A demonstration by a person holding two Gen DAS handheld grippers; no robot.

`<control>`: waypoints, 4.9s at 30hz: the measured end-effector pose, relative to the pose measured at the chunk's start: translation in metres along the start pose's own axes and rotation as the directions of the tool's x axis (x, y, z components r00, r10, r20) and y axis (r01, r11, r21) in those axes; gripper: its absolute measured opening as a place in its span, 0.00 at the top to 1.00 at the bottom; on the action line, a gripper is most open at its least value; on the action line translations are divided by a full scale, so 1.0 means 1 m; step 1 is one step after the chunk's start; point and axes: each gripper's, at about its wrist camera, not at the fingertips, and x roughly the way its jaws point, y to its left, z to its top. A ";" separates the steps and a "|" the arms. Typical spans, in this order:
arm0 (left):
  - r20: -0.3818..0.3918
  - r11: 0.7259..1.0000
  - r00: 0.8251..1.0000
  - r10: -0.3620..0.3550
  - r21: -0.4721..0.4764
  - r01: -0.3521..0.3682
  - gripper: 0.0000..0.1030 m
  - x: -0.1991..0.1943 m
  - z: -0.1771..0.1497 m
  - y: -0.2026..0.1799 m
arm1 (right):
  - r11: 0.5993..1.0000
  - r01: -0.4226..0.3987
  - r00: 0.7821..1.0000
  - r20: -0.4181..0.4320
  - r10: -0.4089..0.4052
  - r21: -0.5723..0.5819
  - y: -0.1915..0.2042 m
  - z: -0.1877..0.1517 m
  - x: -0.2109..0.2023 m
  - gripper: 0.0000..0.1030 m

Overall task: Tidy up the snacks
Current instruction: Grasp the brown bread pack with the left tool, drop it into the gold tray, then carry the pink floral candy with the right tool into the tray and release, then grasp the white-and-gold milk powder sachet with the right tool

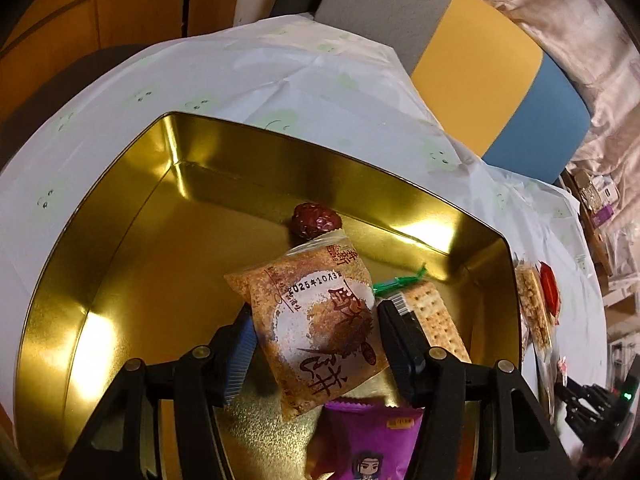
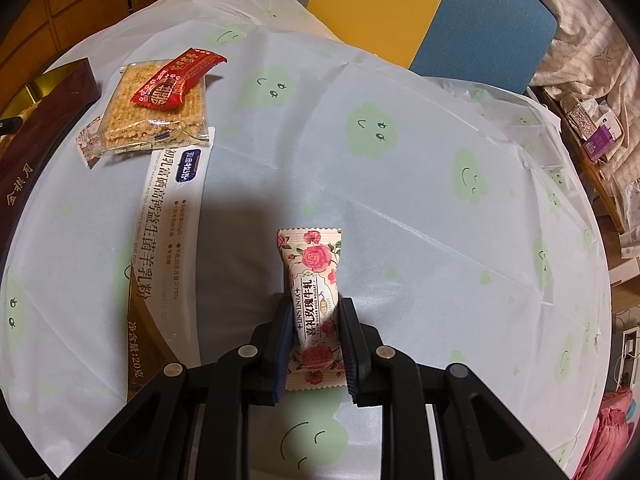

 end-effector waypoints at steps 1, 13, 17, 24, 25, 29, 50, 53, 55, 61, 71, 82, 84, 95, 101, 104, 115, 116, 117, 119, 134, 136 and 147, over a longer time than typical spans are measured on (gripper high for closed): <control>0.001 1.000 1.000 0.006 -0.002 -0.006 0.38 0.000 0.001 0.001 | 1.000 0.000 1.000 0.000 0.000 0.000 0.000 0.000 0.000 0.78; 0.175 0.998 0.985 -0.004 0.057 -0.007 0.32 -0.072 -0.037 -0.005 | 1.000 0.007 1.000 0.007 -0.006 -0.007 0.001 0.000 0.000 0.78; 0.209 0.994 0.978 -0.024 0.106 0.001 0.32 -0.094 -0.061 -0.014 | 1.000 0.010 1.000 0.012 -0.010 -0.009 0.003 0.000 -0.001 0.78; 0.246 0.982 0.969 -0.028 0.187 -0.019 0.31 -0.114 -0.105 -0.024 | 1.000 0.021 0.999 0.026 -0.021 -0.012 0.006 -0.004 -0.001 0.78; 0.246 0.980 0.969 -0.031 0.196 -0.019 0.31 -0.116 -0.111 -0.024 | 1.000 0.022 0.999 0.029 -0.022 -0.012 0.006 -0.005 -0.002 0.78; 0.252 0.970 0.967 -0.044 0.242 -0.019 0.31 -0.120 -0.132 -0.029 | 1.000 0.015 0.999 0.038 -0.015 -0.006 0.004 -0.008 -0.002 0.78; -0.074 0.651 0.908 -0.413 0.673 0.351 0.32 -0.101 -0.241 -0.121 | 0.990 0.112 0.994 0.009 -0.113 0.088 0.018 0.001 -0.004 0.81; -0.106 0.657 0.910 -0.400 0.660 0.365 0.32 -0.091 -0.243 -0.122 | 0.986 0.108 0.994 -0.003 -0.109 0.125 0.018 0.002 -0.006 0.81; -0.120 0.680 0.913 -0.390 0.631 0.373 0.32 -0.084 -0.239 -0.118 | 0.984 0.078 0.997 -0.004 -0.078 0.163 0.015 0.003 -0.011 0.81; -0.137 0.714 0.914 -0.381 0.585 0.386 0.32 -0.072 -0.237 -0.107 | 0.985 -0.015 0.998 0.055 0.005 0.171 0.026 0.008 -0.041 0.81; -0.136 0.712 0.912 -0.386 0.585 0.388 0.32 -0.072 -0.239 -0.105 | 0.938 -0.338 0.928 0.140 0.346 -0.080 0.137 0.049 -0.099 0.81; -0.138 0.711 0.909 -0.393 0.581 0.396 0.32 -0.071 -0.239 -0.105 | 0.749 -0.543 0.811 -0.008 0.585 -0.380 0.269 0.067 -0.123 0.79; -0.138 0.711 0.909 -0.393 0.581 0.396 0.32 -0.071 -0.240 -0.104 | 0.731 -0.556 0.806 -0.039 0.591 -0.395 0.280 0.066 -0.118 0.78; -0.136 0.712 0.910 -0.391 0.582 0.393 0.32 -0.070 -0.240 -0.104 | 0.728 -0.564 0.813 -0.109 0.572 -0.389 0.296 0.056 -0.087 0.70; -0.137 0.712 0.910 -0.391 0.582 0.393 0.32 -0.070 -0.240 -0.104 | 0.741 -0.569 0.805 -0.058 0.590 -0.358 0.277 0.053 -0.095 0.70; -0.136 0.712 0.910 -0.391 0.582 0.393 0.32 -0.069 -0.240 -0.103 | 0.752 -0.566 0.800 -0.007 0.599 -0.339 0.258 0.052 -0.105 0.70; -0.133 0.712 0.911 -0.391 0.583 0.391 0.32 -0.067 -0.240 -0.103 | 0.927 -0.370 0.923 0.093 0.374 -0.055 0.128 0.024 -0.080 0.66; -0.133 0.712 0.911 -0.391 0.584 0.391 0.32 -0.068 -0.240 -0.103 | 0.939 -0.343 0.934 0.096 0.345 -0.032 0.118 0.022 -0.076 0.65; -0.132 0.712 0.911 -0.390 0.585 0.389 0.32 -0.068 -0.241 -0.103 | 0.952 -0.307 0.947 0.098 0.305 -0.002 0.106 0.021 -0.071 0.63; -0.131 0.711 0.913 -0.387 0.588 0.386 0.32 -0.068 -0.241 -0.103 | 0.966 -0.256 0.963 0.093 0.252 0.036 0.091 0.021 -0.062 0.61; -0.130 0.708 0.916 -0.378 0.598 0.377 0.31 -0.066 -0.241 -0.105 | 0.988 -0.151 0.989 0.005 0.151 0.013 0.088 0.037 -0.009 0.56; -0.130 0.707 0.917 -0.378 0.598 0.376 0.31 -0.066 -0.241 -0.105 | 0.988 -0.156 0.988 0.009 0.156 0.005 0.087 0.033 -0.010 0.67; -0.127 0.707 0.919 -0.372 0.603 0.370 0.31 -0.066 -0.241 -0.104 | 0.998 -0.068 0.995 -0.072 0.068 -0.007 0.052 0.003 -0.012 0.68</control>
